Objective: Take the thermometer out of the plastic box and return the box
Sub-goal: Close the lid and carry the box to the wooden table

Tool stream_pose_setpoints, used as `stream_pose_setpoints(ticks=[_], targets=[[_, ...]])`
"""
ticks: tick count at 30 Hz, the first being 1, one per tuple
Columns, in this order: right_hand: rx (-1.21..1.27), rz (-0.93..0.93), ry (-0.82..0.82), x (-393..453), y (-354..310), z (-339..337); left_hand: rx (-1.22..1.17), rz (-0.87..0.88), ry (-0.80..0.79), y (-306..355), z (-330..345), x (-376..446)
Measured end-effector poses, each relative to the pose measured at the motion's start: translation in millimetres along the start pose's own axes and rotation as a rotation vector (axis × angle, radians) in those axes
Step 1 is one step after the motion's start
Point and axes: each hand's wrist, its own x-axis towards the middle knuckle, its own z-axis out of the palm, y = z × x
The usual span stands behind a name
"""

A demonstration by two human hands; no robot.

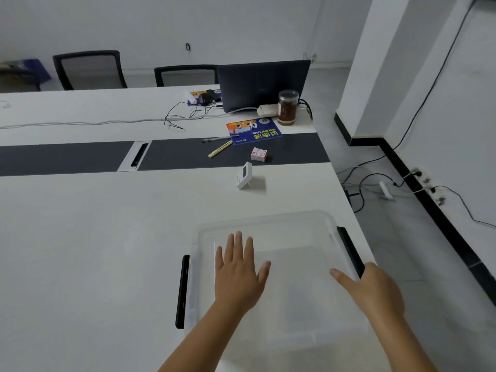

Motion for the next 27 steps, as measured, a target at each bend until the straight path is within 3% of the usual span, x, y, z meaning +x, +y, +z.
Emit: stream_pose_setpoints(ticks=[10, 27], targets=[[0.122, -0.068, 0.027, -6.9, 4.0, 1.6, 0.013, -0.007, -0.020, 0.5, -3.3, -1.2], [-0.029, -0.155, 0.126, -10.2, 0.5, 7.4, -0.015, 0.008, -0.027, -0.6, -10.7, -0.8]])
